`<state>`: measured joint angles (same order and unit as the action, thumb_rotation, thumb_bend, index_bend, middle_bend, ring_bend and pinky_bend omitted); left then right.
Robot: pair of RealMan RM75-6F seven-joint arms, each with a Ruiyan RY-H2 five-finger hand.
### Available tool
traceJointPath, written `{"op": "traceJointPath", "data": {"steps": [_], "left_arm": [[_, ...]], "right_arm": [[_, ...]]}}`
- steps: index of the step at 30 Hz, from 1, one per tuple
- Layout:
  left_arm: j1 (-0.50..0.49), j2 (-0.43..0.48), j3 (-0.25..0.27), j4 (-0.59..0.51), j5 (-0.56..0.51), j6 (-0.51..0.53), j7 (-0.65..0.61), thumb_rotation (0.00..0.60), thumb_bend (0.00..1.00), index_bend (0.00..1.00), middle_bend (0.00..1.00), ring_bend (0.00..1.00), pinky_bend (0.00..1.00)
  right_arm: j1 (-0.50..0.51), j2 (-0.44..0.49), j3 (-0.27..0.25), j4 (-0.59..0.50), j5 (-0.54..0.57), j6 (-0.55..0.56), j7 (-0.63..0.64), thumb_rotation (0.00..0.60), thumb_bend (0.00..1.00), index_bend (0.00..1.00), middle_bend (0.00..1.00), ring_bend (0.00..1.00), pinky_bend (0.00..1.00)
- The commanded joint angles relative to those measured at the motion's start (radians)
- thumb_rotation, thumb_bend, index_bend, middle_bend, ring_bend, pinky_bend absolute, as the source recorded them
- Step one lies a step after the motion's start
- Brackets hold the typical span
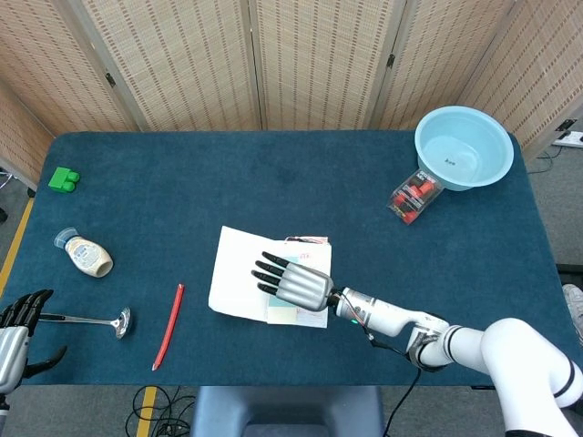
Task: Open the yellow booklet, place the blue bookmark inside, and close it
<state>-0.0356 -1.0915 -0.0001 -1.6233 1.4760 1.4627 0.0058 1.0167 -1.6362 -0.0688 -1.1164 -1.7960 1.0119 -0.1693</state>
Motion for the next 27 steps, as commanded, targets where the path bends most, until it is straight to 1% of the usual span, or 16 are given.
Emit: {"op": "traceJointPath", "data": {"steps": [1,3,6,11,16,23,27], "left_arm": [[0.001,0.001,0.001,-0.003,0.002,0.001,0.002,0.600,0.26,0.09,0.12,0.11,0.16],[0.000,0.002,0.001,-0.008,0.006,0.003,0.005,0.600,0.26,0.09,0.12,0.11,0.16],[-0.003,0.002,0.001,-0.018,0.014,0.005,0.013,0.600,0.26,0.09,0.12,0.11,0.16],[-0.006,0.004,0.001,-0.033,0.024,0.008,0.026,0.600,0.26,0.09,0.12,0.11,0.16],[-0.004,0.006,0.003,-0.039,0.026,0.012,0.031,0.600,0.26,0.09,0.12,0.11,0.16],[0.002,0.006,0.005,-0.033,0.020,0.014,0.025,0.600,0.26,0.09,0.12,0.11,0.16],[0.003,0.004,0.006,-0.028,0.019,0.013,0.021,0.600,0.26,0.09,0.12,0.11,0.16]], "right_arm": [[-0.037,0.079,-0.033,-0.103,-0.009,0.031,0.013,0.600,0.43,0.19,0.07,0.00,0.00],[-0.050,0.112,-0.056,-0.148,-0.015,0.025,0.011,0.600,0.47,0.21,0.07,0.00,0.00],[-0.064,0.140,-0.083,-0.192,-0.024,0.006,-0.009,0.600,0.50,0.23,0.07,0.00,0.00],[-0.082,0.140,-0.114,-0.227,-0.050,-0.014,-0.045,0.600,0.52,0.23,0.07,0.00,0.00],[-0.094,0.105,-0.113,-0.208,-0.059,-0.026,-0.067,0.600,0.52,0.24,0.05,0.00,0.00],[-0.097,0.051,-0.092,-0.164,-0.060,-0.046,-0.090,0.600,0.52,0.24,0.01,0.00,0.00],[-0.094,0.031,-0.088,-0.154,-0.064,-0.058,-0.091,0.600,0.52,0.24,0.00,0.00,0.00]]}}
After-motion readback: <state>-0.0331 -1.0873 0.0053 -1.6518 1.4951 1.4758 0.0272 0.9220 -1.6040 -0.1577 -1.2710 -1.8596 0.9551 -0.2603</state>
